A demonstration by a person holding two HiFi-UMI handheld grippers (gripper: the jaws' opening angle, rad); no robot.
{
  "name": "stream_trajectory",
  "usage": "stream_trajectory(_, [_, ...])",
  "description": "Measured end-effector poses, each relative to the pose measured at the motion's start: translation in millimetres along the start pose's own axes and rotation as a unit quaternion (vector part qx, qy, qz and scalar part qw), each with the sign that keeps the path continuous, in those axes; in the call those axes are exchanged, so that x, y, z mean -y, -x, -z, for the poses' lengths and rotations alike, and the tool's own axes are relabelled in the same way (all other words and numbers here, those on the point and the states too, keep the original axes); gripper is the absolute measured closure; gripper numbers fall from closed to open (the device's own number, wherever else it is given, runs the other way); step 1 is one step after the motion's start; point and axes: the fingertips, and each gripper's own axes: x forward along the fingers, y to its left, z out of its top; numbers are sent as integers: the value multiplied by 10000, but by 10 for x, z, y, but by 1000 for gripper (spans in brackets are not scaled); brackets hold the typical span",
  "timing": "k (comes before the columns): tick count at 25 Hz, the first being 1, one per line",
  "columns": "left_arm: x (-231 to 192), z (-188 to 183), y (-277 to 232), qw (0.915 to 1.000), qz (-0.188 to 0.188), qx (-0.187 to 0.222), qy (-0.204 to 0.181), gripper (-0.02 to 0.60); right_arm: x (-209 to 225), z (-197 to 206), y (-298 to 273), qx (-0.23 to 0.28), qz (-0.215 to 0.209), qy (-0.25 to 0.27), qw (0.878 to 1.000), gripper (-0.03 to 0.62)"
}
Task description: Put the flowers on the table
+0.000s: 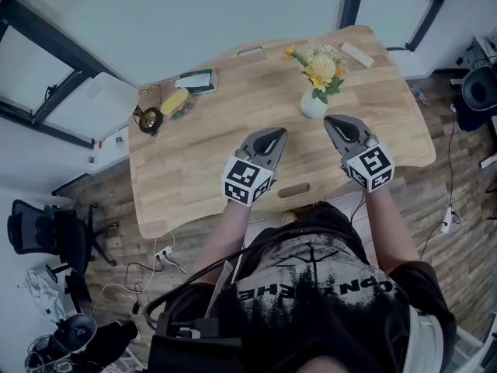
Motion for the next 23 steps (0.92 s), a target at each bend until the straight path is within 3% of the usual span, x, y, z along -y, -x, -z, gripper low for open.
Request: stream_trajectory(23, [56, 83, 198, 9999, -134, 30, 52, 568, -142, 68, 93, -15, 95, -3, 10000, 577])
